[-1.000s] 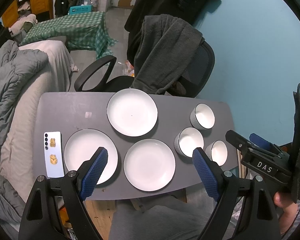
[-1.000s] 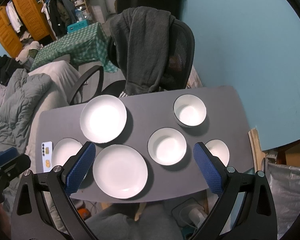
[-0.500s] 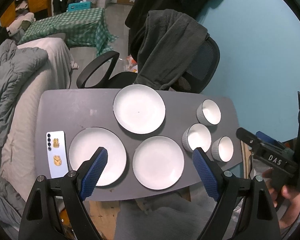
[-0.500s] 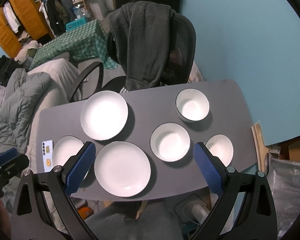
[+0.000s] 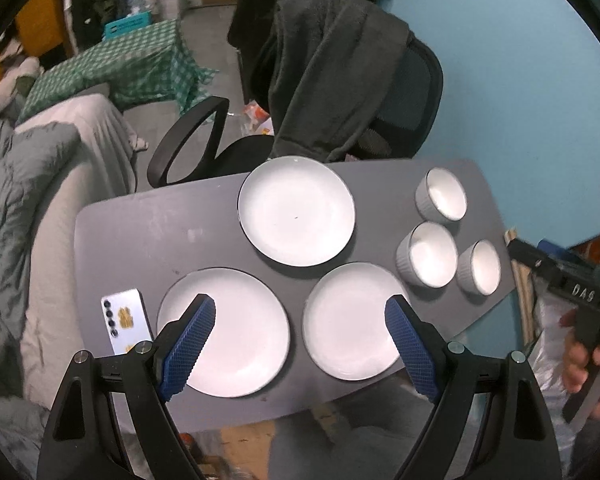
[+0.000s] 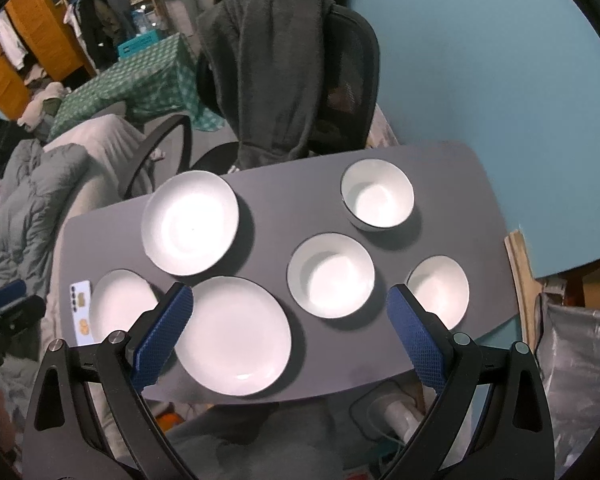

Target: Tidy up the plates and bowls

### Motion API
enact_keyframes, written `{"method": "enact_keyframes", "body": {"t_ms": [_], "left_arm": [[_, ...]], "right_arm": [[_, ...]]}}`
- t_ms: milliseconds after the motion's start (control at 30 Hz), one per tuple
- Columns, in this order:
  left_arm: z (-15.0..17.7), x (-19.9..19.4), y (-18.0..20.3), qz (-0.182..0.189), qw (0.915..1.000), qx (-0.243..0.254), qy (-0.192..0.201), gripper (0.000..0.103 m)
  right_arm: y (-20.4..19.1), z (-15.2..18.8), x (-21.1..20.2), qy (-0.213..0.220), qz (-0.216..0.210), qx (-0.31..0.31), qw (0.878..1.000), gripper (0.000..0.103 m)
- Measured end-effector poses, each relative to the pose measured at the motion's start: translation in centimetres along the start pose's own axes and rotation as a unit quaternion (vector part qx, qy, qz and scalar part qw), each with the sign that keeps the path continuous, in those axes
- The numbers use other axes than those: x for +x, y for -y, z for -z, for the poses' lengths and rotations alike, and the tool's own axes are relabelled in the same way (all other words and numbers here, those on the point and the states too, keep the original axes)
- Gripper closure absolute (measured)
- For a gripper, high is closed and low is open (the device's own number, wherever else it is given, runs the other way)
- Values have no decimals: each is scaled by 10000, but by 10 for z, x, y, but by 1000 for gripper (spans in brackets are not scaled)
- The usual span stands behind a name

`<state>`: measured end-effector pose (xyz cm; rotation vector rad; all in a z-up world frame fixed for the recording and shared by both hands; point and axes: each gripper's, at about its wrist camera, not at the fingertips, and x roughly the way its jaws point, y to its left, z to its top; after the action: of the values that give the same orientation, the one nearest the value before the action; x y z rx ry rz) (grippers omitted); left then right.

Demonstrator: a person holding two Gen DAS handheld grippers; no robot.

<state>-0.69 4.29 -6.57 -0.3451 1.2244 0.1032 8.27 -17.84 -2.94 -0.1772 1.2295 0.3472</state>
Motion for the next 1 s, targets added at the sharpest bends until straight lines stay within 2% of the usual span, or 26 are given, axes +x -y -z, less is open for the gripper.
{"method": "enact_keyframes", "body": {"t_ms": [133, 300, 667, 867, 933, 1000], "left_arm": [[1, 17, 0, -58, 9993, 353, -92, 15], [3, 42, 7, 106, 9970, 734, -228, 15], [8, 92, 21, 191, 9914, 1172, -544, 15], [15, 121, 30, 49, 9866, 1455, -740, 15], [17, 131, 32, 45, 9850, 1542, -774, 17], [20, 141, 32, 25, 9828, 1608, -903, 23]], "right_arm": [[8, 11, 13, 20, 189, 181, 9997, 6], [13, 24, 35, -52, 244, 186, 9995, 6], [20, 54, 90, -709, 104, 277, 9970, 6], [26, 69, 119, -992, -159, 490, 9937, 6], [27, 73, 126, -1077, -269, 483, 9926, 7], [26, 75, 133, -1107, -321, 435, 9924, 7]]}}
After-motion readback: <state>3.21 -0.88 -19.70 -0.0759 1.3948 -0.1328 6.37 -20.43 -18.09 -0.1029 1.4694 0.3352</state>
